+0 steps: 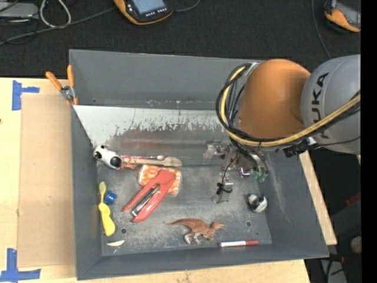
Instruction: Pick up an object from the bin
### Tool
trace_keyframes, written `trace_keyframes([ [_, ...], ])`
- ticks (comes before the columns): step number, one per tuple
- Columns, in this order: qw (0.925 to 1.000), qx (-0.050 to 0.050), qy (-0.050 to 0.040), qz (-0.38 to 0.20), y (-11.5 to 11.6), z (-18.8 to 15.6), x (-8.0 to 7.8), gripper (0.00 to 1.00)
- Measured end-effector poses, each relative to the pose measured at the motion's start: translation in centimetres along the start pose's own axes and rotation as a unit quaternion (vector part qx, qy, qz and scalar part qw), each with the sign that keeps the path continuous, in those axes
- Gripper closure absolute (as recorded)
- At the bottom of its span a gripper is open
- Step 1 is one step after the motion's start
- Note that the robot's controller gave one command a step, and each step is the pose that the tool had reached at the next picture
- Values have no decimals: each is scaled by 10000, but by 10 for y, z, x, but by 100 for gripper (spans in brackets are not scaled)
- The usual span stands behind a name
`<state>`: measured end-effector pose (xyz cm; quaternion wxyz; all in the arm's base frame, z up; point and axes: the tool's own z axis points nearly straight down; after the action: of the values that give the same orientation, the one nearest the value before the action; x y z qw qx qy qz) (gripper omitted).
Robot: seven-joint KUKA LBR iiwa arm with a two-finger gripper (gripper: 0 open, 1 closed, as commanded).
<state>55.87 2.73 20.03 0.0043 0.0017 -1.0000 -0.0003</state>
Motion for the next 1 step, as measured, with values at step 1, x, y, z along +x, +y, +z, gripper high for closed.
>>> trace_keyframes([
  [1, 10000, -1, -37, 3, 0, -4, -2, 0],
])
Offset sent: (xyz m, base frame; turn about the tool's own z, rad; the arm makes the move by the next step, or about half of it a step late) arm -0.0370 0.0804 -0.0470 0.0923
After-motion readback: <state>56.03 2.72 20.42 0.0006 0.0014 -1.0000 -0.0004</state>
